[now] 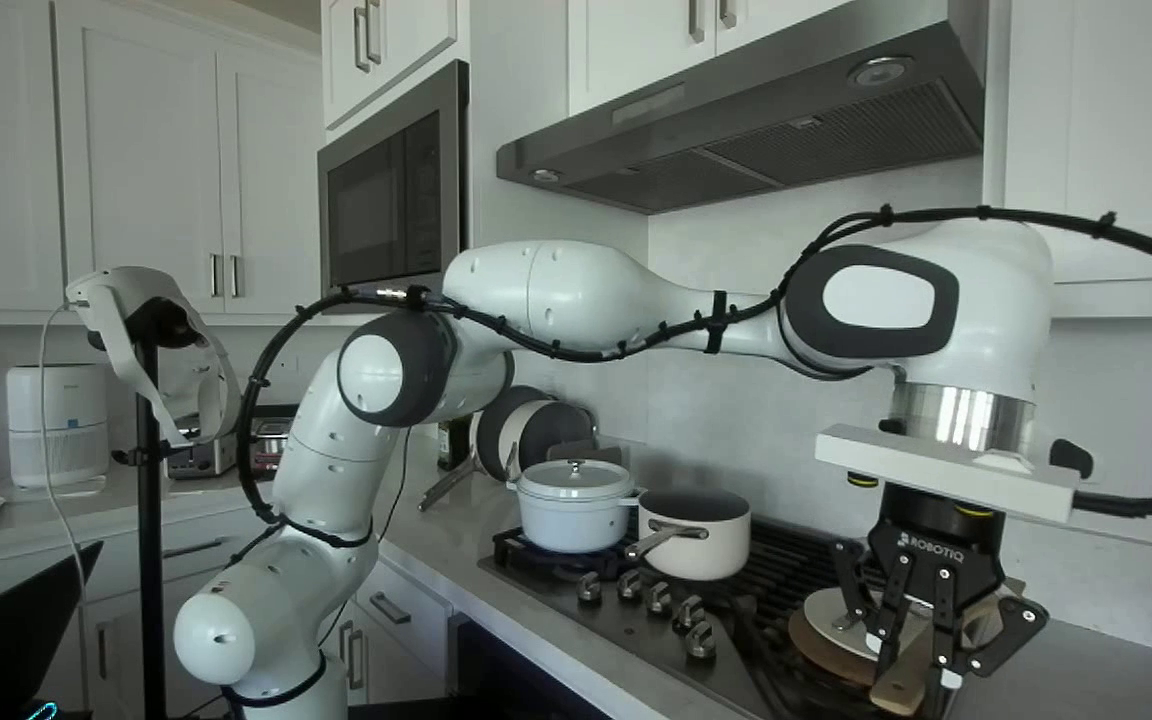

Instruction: Use the wooden spoon to mix inside the pot

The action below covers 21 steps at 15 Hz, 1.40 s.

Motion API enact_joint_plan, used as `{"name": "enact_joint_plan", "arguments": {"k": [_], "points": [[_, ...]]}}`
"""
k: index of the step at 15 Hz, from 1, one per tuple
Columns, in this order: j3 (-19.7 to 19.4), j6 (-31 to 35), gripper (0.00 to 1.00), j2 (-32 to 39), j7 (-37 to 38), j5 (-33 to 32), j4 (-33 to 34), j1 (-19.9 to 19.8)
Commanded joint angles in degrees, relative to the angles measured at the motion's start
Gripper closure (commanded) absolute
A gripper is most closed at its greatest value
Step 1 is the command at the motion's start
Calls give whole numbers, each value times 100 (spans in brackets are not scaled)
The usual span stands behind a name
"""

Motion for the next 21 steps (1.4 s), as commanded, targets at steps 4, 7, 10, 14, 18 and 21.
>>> {"name": "enact_joint_plan", "arguments": {"k": [4, 7, 10, 14, 18, 21], "points": [[88, 708, 93, -41, 64, 43, -686, 36], [102, 872, 93, 16, 76, 49, -857, 19], [93, 978, 93, 76, 102, 66, -986, -3], [84, 1184, 93, 199, 146, 75, -1114, -25], [121, 1513, 93, 339, 151, 212, -1248, -66], [136, 1749, 93, 467, 166, 317, -1306, -66]]}}
